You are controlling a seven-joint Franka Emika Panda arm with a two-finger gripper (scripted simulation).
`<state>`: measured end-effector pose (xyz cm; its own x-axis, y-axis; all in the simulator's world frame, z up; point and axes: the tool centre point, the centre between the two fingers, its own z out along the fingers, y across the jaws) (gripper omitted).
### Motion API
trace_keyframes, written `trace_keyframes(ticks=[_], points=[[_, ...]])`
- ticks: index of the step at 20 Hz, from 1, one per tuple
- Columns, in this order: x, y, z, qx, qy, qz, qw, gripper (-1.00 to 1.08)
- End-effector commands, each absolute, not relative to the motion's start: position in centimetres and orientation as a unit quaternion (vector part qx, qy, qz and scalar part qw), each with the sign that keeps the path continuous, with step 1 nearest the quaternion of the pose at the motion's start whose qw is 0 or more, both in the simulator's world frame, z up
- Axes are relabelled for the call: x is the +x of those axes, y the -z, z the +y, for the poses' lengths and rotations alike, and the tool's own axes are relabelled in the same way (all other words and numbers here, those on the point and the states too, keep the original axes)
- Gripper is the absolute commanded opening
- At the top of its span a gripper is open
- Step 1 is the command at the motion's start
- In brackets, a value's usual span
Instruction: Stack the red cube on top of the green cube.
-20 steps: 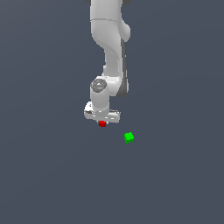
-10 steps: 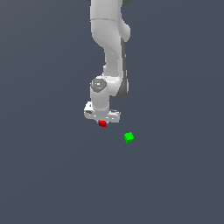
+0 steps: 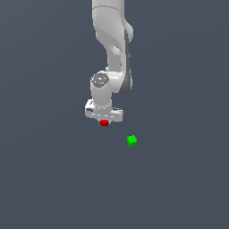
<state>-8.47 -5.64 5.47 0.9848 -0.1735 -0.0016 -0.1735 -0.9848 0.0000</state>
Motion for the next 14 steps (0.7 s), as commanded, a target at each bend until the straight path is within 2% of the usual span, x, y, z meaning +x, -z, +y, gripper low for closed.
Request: trace_keyframes(ticks=[1,8,14], points=[[-8.5,-7.2,-5.6,-0.996,0.000,0.087,0.000,-1.00],[-8.4,-11.0,-5.7,-0.996,0.000,0.087,0.000,-1.00],[-8.3,-12.2,-5.7,-0.996,0.000,0.087,0.000,-1.00]])
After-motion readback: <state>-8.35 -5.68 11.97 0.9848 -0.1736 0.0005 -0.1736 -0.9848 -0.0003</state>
